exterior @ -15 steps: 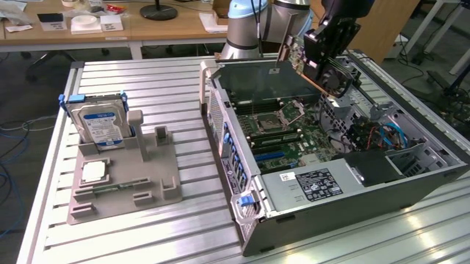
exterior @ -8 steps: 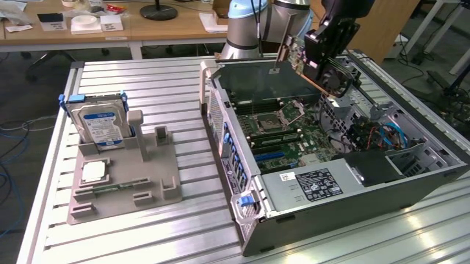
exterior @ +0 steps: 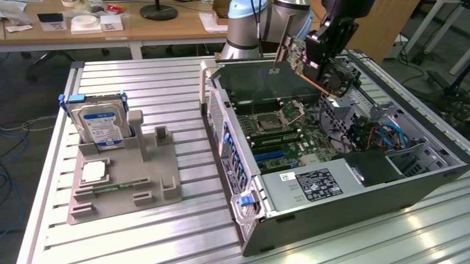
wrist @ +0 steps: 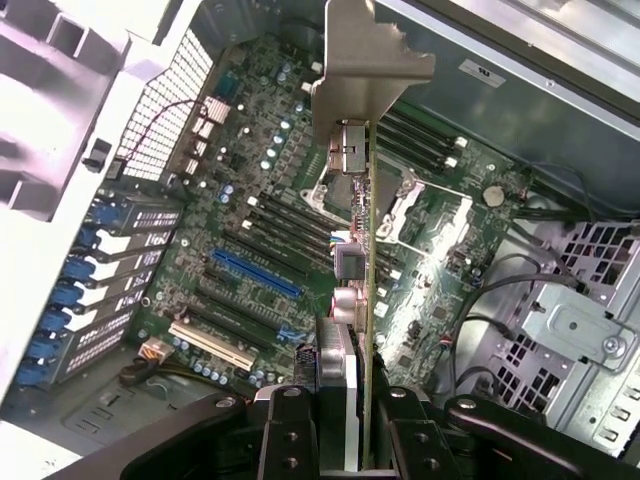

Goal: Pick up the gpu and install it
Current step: 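Insert the gpu into the slot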

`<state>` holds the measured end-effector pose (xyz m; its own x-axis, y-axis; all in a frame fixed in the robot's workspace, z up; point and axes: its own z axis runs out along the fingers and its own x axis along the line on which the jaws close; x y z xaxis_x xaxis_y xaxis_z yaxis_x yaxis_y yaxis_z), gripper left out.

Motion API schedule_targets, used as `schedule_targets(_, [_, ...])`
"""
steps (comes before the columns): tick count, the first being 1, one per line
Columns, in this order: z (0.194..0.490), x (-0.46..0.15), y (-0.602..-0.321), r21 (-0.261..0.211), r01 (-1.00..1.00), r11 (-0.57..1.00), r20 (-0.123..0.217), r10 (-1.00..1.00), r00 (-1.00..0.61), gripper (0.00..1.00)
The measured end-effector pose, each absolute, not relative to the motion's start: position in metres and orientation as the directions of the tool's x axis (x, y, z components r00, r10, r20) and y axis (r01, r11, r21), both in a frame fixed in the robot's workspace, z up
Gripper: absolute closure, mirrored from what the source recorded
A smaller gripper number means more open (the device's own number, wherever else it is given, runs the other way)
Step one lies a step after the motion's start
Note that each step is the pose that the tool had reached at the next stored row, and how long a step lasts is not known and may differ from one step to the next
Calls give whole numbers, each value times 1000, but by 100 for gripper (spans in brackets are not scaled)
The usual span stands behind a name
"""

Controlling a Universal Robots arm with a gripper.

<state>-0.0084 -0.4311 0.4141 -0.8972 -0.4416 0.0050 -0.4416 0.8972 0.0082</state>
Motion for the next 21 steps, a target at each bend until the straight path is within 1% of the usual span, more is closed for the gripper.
schedule_targets(21, [414,-8,-431,8,-534,845,5,-534,-845,72])
